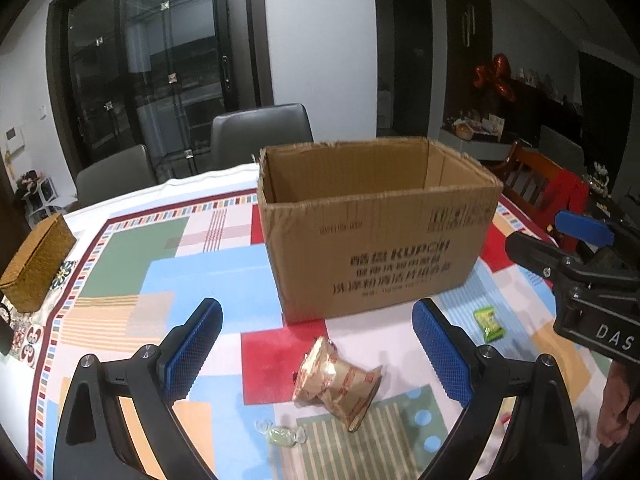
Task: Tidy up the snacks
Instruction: 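Withdraw both open tools from the box back toward the remaining snacks, then close the left tool on the Fortune Biscuits bag while the right tool grasps the gold candy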
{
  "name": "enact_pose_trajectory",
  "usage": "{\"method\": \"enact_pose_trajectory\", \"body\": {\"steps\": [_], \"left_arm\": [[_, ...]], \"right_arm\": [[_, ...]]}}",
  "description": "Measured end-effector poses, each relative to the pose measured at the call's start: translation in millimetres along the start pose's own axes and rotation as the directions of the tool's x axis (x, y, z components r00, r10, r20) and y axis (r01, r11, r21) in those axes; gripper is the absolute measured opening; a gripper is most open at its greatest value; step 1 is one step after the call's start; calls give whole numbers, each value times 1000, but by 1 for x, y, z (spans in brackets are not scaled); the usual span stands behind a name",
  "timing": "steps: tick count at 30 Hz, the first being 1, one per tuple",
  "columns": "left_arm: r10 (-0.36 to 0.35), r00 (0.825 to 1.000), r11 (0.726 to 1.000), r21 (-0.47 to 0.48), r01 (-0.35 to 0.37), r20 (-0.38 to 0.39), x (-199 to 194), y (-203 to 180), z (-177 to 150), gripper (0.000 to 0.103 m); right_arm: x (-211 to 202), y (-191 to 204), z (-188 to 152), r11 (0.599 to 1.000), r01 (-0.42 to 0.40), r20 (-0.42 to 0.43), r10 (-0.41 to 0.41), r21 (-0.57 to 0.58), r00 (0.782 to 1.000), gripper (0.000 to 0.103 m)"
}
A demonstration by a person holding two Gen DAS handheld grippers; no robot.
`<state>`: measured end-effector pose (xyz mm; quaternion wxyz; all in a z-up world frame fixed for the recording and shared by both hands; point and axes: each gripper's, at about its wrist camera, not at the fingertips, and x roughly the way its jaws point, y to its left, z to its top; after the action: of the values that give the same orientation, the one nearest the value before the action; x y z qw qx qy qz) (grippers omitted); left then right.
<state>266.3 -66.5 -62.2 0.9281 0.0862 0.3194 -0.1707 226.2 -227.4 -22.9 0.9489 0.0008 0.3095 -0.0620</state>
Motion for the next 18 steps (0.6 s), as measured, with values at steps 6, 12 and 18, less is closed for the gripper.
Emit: {"method": "enact_pose_trajectory", "body": {"steps": [6, 12, 18], "left_arm": [[-25, 1000, 1000, 10, 25, -17, 5, -1, -16, 97], [-38, 998, 999, 33, 40, -52, 12, -3, -27, 97], [-49, 996, 997, 52, 53, -75, 18, -7, -36, 97]], "right_arm": [[4, 3, -13, 1000, 1, -27, -1, -2, 1000, 75], [10, 7, -27, 1000, 0, -65, -1, -6, 998, 75], [16, 6, -39, 1000, 7, -94, -8, -9, 996, 75]]}}
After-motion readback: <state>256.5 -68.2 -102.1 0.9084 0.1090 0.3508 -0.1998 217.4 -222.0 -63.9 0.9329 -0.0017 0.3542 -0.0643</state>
